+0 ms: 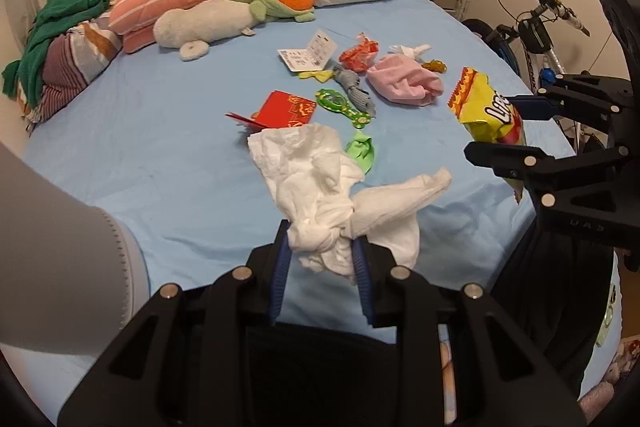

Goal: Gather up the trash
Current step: 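Carry tissue and LIPO bag to the grey bin and release both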

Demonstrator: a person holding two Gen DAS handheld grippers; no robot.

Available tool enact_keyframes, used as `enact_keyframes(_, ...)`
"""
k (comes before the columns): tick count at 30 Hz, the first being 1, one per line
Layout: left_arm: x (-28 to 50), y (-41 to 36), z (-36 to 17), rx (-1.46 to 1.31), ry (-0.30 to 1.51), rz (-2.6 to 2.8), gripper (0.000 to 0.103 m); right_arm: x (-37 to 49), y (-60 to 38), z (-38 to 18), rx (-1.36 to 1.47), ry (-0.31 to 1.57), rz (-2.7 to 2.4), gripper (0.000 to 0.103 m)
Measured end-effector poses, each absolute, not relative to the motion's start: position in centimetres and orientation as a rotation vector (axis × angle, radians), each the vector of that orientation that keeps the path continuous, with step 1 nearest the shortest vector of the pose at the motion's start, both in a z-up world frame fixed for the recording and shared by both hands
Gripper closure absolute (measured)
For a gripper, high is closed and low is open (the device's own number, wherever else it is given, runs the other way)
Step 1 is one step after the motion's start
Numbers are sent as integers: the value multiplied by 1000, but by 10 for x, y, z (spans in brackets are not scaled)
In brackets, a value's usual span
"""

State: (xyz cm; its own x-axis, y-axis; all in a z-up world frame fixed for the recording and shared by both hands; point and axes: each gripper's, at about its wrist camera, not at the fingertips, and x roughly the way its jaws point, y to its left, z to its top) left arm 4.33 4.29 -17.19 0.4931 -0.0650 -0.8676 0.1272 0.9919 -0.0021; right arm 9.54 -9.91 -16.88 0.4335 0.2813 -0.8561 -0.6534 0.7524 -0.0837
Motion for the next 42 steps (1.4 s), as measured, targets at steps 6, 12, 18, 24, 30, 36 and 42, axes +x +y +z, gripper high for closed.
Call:
enact_keyframes(6,-11,86,-136,44,990,-6,73,56,-42,-131,-478,879,745,57)
enact_keyframes(12,-67,142,-101,6,943,147,73,21,23,-101,-528,799,913,57)
enact_keyframes(18,-106,194,-60,-12,879,311,73,0,94,-71,-557,742,1064,57)
enact_keyframes(24,-116,242,-36,-47,828,414,73,-11,161,-45,-593,676,1154,57)
enact_keyframes(30,-107,281,-38,-89,829,447,73,-1,209,-36,-623,649,1187,57)
enact_keyframes(36,-92,314,-45,-127,830,450,72,19,244,-34,-617,650,1211,57)
enact_keyframes(42,-76,341,-47,-193,806,436,38,37,280,-40,-598,673,1224,29)
